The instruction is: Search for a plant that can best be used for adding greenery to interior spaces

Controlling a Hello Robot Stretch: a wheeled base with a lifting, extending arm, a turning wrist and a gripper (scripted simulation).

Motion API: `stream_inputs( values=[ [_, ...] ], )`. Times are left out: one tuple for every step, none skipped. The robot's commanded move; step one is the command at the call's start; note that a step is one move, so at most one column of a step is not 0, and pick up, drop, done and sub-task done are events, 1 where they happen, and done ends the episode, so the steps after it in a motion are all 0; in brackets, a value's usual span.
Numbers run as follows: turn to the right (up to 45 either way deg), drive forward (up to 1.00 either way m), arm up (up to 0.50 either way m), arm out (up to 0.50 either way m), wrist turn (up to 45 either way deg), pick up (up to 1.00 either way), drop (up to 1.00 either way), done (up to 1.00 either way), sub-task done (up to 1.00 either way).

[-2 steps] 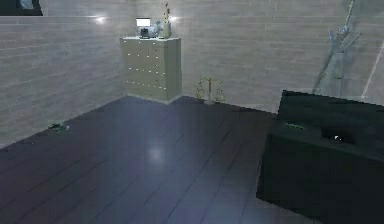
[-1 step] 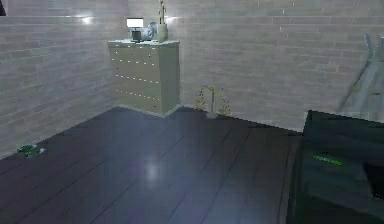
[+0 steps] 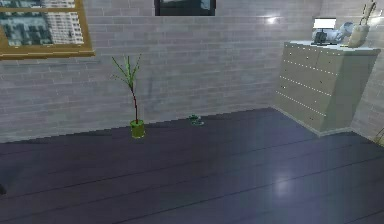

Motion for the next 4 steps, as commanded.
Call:
stream_inputs(
  values=[
    [-3.0, 0.0, 0.0, 0.0, 0.0, 0.0, 0.0, 0.0, 0.0],
    [0.0, 0.75, 0.0, 0.0, 0.0, 0.0, 0.0, 0.0, 0.0],
    [-39.0, 0.0, 0.0, 0.0, 0.0, 0.0, 0.0, 0.0, 0.0],
    [0.0, 0.75, 0.0, 0.0, 0.0, 0.0, 0.0, 0.0, 0.0]
  ],
)
